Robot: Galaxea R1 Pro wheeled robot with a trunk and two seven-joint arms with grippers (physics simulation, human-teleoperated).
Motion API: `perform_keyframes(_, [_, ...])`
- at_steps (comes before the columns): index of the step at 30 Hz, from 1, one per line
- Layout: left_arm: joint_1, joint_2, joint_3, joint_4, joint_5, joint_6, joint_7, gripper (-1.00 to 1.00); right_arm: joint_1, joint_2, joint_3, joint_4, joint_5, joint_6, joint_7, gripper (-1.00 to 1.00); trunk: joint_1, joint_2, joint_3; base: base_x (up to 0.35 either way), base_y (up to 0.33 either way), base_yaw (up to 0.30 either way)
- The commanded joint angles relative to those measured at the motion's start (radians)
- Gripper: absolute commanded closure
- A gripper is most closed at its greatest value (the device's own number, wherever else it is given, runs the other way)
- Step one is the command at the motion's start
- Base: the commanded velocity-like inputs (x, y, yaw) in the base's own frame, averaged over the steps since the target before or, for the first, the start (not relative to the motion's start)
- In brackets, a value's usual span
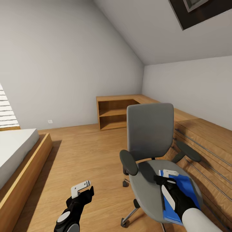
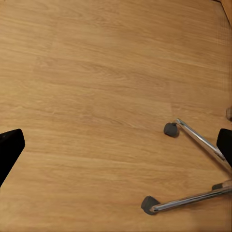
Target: In the bedroom, organize the workspace by keeping the computer under the desk, ensuring the monitor is on the desk, placing the keyboard on the desk next to the monitor, placing the mouse on the desk next to the keyboard, moving the folder from the swivel chair onto the desk next to the mouse, stacking the notebook on top of the folder with the pen on top of the notebook, and positioning the swivel chair next to the desk.
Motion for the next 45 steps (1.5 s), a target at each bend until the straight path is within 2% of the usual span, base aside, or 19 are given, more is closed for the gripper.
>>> perform_keyframes(1, [-0.001,0.001,-0.002,-0.002,0.005,0.004,0.007,-1.0,0.001,-0.002,0.007,-0.003,-0.015,0.005,-0.009,-1.0,-0.004,0.007,0.002,0.0,0.0,0.0])
perform_keyframes(20, [-0.001,0.001,-0.002,-0.002,0.007,0.004,0.007,-1.0,0.003,-0.002,0.007,-0.054,-0.018,0.011,-0.01,-1.0,-0.077,0.14,0.062,0.0,0.0,0.0])
perform_keyframes(26, [-0.001,0.001,-0.003,-0.002,0.007,0.005,0.007,-1.0,0.022,-0.002,0.007,-0.163,-0.019,0.036,-0.011,-1.0,-0.1,0.182,0.08,0.0,0.0,0.0])
perform_keyframes(27, [-0.001,0.001,-0.003,-0.001,0.007,0.005,0.007,-1.0,0.043,-0.001,0.007,-0.216,-0.022,0.068,-0.012,-1.0,-0.104,0.189,0.083,0.0,0.0,0.0])
perform_keyframes(31, [-0.001,0.001,-0.003,-0.001,0.007,0.005,0.007,-1.0,0.07,0.001,0.006,-0.292,-0.038,0.108,-0.012,-1.0,-0.119,0.217,0.096,0.0,0.0,0.0])
perform_keyframes(45, [-0.001,0.002,-0.003,-0.002,0.006,0.001,0.007,-1.0,0.092,0.002,0.005,-0.357,-0.084,0.124,-0.011,-1.0,-0.119,0.217,0.096,0.0,0.0,0.0])
